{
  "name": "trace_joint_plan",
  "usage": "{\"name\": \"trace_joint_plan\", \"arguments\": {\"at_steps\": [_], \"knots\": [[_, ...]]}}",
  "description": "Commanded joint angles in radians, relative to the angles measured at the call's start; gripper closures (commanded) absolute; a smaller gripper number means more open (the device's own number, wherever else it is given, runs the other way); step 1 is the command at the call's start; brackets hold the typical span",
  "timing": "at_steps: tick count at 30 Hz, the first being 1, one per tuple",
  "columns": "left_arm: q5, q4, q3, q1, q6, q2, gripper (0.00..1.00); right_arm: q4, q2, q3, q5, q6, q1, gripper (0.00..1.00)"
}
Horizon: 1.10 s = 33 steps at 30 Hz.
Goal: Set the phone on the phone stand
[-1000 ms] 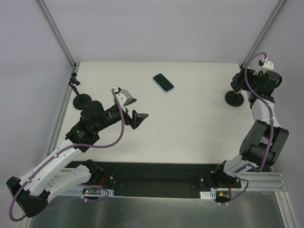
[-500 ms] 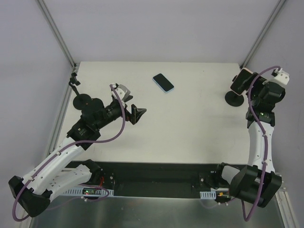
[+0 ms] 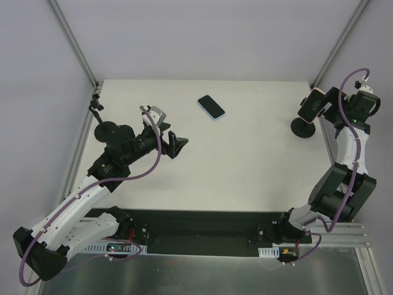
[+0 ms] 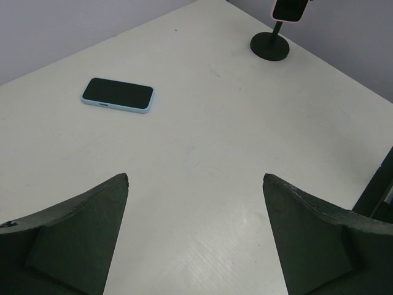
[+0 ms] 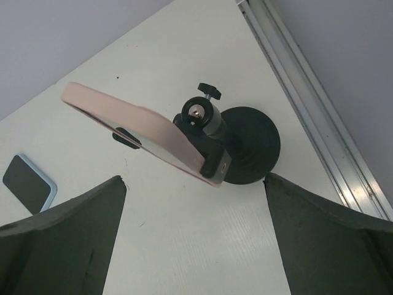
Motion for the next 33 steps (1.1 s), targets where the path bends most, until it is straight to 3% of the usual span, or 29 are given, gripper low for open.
{"name": "trace_joint_plan", "arguments": {"at_steps": [1,16,33], "knots": [[0.05,0.043,0.007,0.021,-0.023,-0.016,0.11,-0.048,0.048,0.098,-0.115,-0.013,-0.01,0.03],[0.072,0.043,0.005,0.017,-0.003,-0.045,0.1,0.061,0.146,0.084,-0.15,-0.152,0.03,0.03],[0.078,0.045,0.005,0.017,-0.003,-0.047,0.1,0.076,0.059,-0.005,-0.06,-0.114,0.099,0.03]]}}
